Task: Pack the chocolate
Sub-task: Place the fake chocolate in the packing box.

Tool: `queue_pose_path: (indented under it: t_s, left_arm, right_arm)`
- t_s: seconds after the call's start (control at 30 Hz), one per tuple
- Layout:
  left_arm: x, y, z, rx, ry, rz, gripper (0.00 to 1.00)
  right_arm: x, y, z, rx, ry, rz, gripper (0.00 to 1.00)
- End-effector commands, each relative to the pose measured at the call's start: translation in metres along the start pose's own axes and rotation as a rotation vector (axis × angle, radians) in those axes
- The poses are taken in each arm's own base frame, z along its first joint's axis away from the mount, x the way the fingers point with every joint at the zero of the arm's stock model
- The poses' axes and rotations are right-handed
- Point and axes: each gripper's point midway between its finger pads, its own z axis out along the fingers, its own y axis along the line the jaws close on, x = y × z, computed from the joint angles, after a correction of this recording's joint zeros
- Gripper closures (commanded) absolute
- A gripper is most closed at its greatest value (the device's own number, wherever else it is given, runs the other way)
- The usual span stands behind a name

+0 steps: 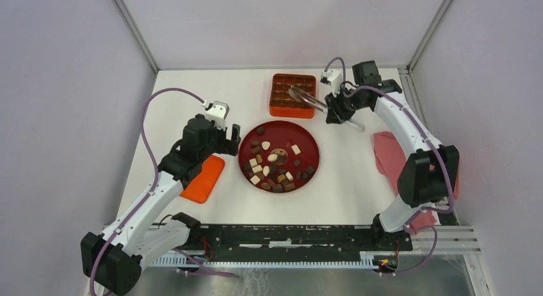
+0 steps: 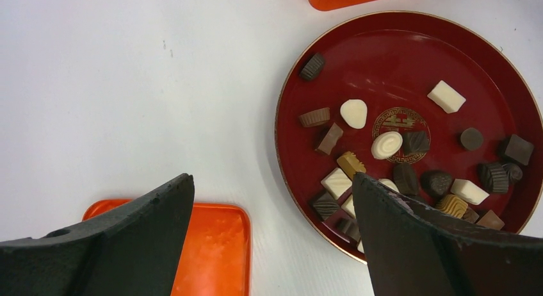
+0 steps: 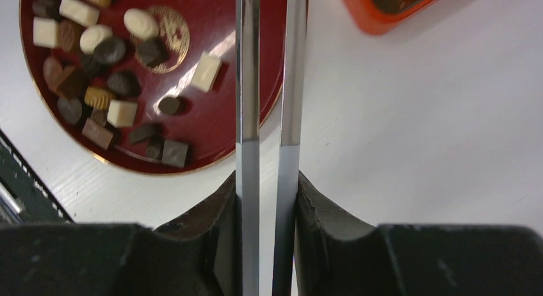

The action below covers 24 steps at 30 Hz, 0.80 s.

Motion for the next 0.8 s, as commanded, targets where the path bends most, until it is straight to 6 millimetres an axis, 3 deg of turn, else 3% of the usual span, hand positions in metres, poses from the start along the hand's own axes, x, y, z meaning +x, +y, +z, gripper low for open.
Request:
queue_pose_path:
  t_s: [0.0,0.33,0.77]
  left_arm:
    - [-0.009,0.005,-0.003,-0.005,-0.036,0.058,0.03]
    - [-0.008,0.011,-0.003,-0.031,-0.032,0.058,0.03]
    - [-0.003,0.017,0.002,-0.048,-0.005,0.058,0.03]
  right_arm:
    - [-0.07,-0.031,0.004,0.008,-0.168,-0.003,1.0]
    - [-0.114,-0.077,0.047,0.009,-0.23,0.055,1.0]
    - [-0.118,-0.117,0.107,0.039,-0.206,0.072,1.0]
